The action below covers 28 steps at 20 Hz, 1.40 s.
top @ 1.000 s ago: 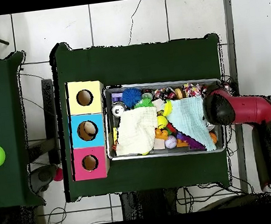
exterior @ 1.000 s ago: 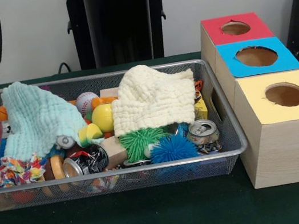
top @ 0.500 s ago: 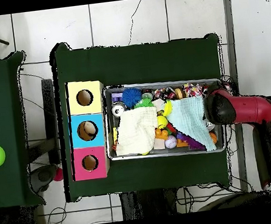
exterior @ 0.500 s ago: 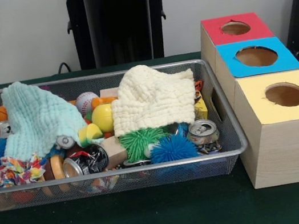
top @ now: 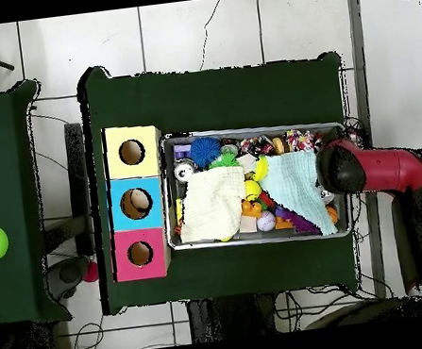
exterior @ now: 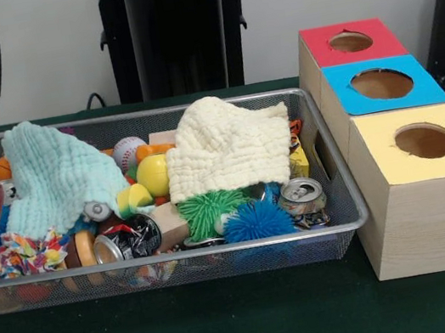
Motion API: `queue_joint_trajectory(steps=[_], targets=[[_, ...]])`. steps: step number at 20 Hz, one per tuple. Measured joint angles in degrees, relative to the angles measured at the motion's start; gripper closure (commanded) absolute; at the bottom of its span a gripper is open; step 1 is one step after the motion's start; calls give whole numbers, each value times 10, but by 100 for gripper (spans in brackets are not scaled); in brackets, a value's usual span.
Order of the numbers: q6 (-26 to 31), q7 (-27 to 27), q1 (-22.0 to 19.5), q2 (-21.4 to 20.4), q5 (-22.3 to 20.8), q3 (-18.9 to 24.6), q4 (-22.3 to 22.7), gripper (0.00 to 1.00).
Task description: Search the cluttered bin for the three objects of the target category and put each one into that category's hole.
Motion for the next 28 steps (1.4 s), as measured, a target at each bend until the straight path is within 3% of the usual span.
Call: queue_joint_trajectory(steps=[13, 28], targets=[[26, 0, 34, -19, 0, -7, 19, 0], [26, 0, -6, 16, 0, -3, 18, 0]])
